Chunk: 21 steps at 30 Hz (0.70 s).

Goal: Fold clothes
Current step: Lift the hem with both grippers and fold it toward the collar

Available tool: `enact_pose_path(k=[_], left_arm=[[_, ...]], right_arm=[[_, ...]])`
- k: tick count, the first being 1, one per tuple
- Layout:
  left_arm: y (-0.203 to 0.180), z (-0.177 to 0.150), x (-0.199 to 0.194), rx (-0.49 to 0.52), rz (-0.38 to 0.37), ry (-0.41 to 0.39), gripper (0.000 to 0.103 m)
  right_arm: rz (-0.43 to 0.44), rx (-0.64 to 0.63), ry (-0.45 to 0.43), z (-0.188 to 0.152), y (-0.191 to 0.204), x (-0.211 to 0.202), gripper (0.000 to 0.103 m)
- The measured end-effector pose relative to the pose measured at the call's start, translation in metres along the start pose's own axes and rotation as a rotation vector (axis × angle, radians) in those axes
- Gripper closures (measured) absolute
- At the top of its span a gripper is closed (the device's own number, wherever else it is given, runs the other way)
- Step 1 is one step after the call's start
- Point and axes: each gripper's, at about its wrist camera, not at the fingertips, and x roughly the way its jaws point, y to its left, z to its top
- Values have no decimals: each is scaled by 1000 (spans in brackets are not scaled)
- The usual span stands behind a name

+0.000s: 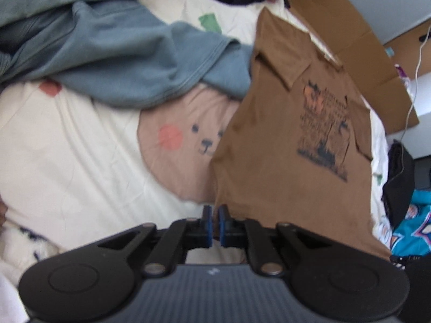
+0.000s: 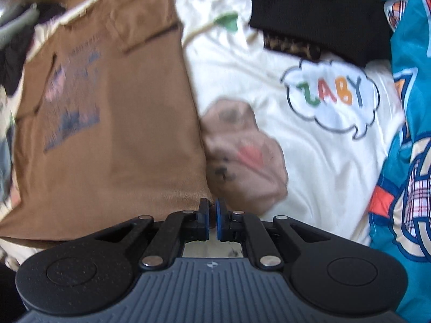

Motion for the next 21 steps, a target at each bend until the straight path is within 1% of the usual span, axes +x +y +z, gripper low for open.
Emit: enact_pose_path(k=[2,8,16,21], left_arm=[[-2,14,12,-15,-11,-18,98],[-21,54,20,-40,-29,-54,98],[-34,105,51,-67,-13,-63,98],[-35,122,71,-81,-7,-57,98]], right_arm=[[4,7,-17,7,2,-1,100],[8,45,-48,30,2,3,100],[5,55,-61,66,13,22,100],[0,67,-62,91,20,36,100]])
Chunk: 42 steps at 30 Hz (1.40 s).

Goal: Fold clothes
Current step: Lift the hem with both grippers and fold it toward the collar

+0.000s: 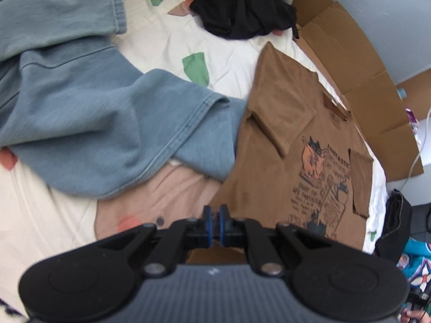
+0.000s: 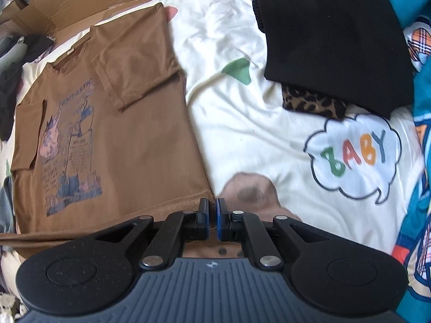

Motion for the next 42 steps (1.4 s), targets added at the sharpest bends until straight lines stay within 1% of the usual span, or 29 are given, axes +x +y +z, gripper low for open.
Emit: enact_pose_path(k=[5,9,13,14,15,16,17,18,19,22,26,30,32,34,35,37,40,42], left_arm=[[-8,18,20,15,12,13,98],[-12,31,30,-4,17,7,98],[-21,39,38,17,56,-1,98],[-22,41,37,22,67,0,92],[-23,43,36,17,70,5,87],[-23,45,34,20,65,11,78],[-24,46,30,37,59,11,73],[-25,48,25,59,59,7,72],[-26,49,20,72,60,5,70],[-27,51,4,106,60,-3,66],[-26,49,-18,135,60,-25,63],[-27,47,-40,174,35,-32,60],[-32,47,-49,225,40,-24,53],[-37,46,-57,287,55,-14,51],[-41,46,-61,319,62,-10,51],[-49,46,-69,384,69,-3,50],[-57,45,-79,440,67,-14,45],[-63,45,-85,460,77,-22,45]], right_arm=[[-9,11,-16,25,8,8,100],[-27,20,-20,40,14,14,100],[-64,31,-32,47,19,16,97],[-73,36,-37,48,20,16,94],[-73,43,-42,50,19,12,86],[-72,49,-48,51,19,7,82],[-56,46,-67,51,18,-2,69],[-39,43,-87,51,17,-10,65],[-24,39,-105,51,17,-19,65],[-8,13,-121,50,17,-46,65],[-26,-41,-136,44,26,-87,64],[-36,-101,-147,39,39,-130,63],[-37,-133,-158,35,48,-153,62],[-40,-163,-166,31,58,-175,60],[-44,-177,-173,29,62,-186,55],[-44,-196,-190,26,71,-203,55],[-27,-226,-211,26,79,-221,54],[-22,-233,-221,27,80,-223,51]])
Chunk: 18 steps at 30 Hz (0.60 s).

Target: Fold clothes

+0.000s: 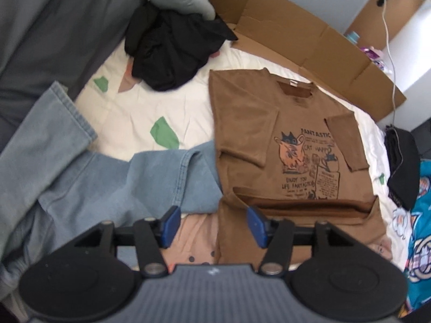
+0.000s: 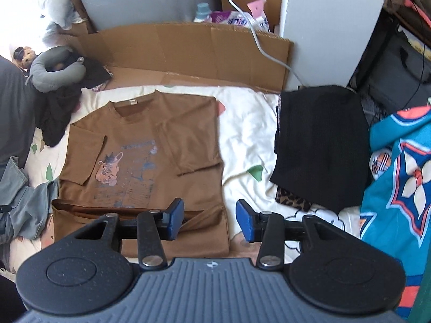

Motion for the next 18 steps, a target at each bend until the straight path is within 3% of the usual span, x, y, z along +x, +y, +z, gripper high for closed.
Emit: enact_pose_path(k=[9,18], left_arm=[[-18,6,-22,48,54,-27,45],[-21,7,-13,52,102,-8,42]], right_arm=[[34,46,31,-10,-11,36,51],[73,29,59,-30,-6,71,51]])
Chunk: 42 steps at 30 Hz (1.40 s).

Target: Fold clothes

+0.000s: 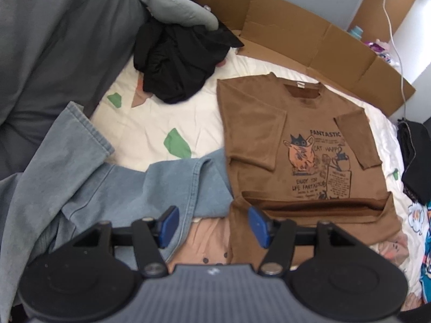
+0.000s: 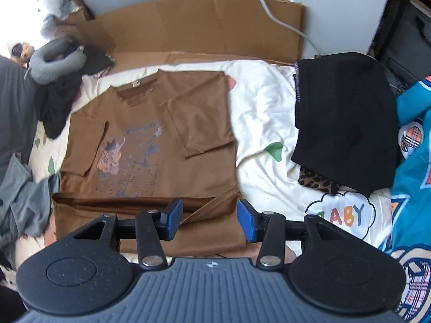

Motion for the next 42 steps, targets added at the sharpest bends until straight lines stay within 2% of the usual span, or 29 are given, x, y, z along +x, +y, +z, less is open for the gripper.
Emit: enact_pose_path(k=[8,17,22,29,33,37,42], left_arm=[[-8,-8,36,17,16,44,42],[-6,-34,84,-76,27,56,42],[-1,-33,114,-57,69,115,43],[3,-24,135,-63,74,79,43],[-9,-18,141,-29,31,48,45],[-23,-19,150,-7,-21,15,45],[-29,-31,164,-5,-35,-11,46]], right_arm=[[6,-34,-14,-4,-4,32,51],[23,-38,-4,-14,-18,88,51],[39,-39,-25,-15,-27,112,51],[50,-37,-73,-16,-38,144,51],[63,-59,-103,-21,-35,162,51],[68,-125,-116,-32,-25,178,51],[62,-214,-112,-41,-26,194,51]])
